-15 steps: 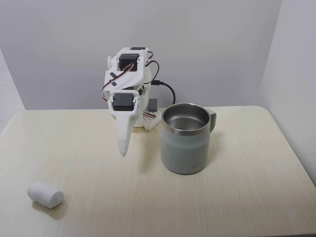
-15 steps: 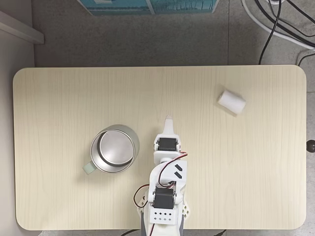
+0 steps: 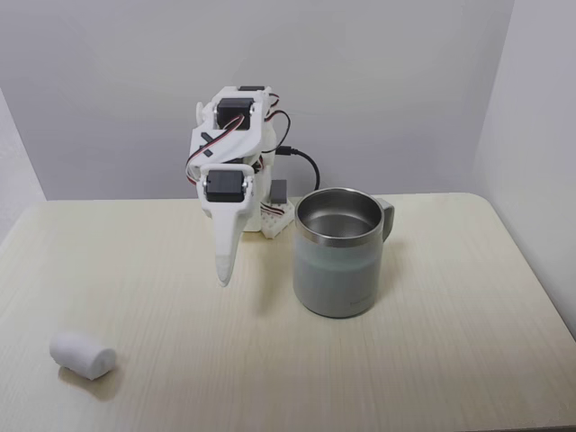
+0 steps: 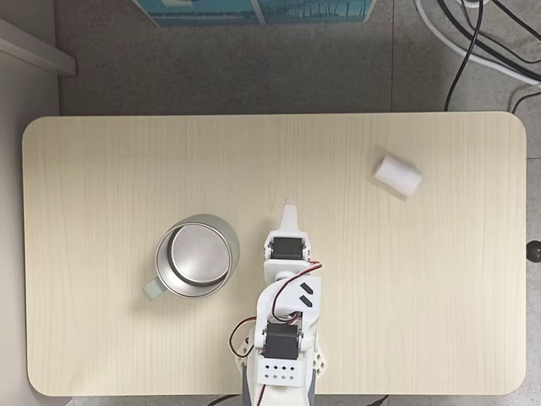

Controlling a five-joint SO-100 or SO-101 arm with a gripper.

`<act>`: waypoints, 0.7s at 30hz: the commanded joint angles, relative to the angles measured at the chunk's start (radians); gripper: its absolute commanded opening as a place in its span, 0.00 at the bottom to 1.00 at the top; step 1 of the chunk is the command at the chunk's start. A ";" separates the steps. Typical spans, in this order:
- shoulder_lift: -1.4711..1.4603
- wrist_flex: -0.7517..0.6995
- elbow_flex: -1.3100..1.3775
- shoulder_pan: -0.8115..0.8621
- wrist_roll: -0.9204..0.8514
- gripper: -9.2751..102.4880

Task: Grasp a dressing and put it in the cup.

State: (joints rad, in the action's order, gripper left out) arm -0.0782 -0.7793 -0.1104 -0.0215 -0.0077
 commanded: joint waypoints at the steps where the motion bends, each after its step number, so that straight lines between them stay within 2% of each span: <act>1: -0.009 -0.003 -0.003 -0.005 -0.002 0.08; 8: -0.009 -0.011 -0.020 0.015 0.048 0.08; 13: -0.009 -0.127 -0.210 0.066 0.130 0.08; 21: 0.078 -0.232 -0.532 0.104 0.126 0.08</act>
State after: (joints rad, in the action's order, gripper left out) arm -0.0690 -0.9910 -0.5031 0.0583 0.1166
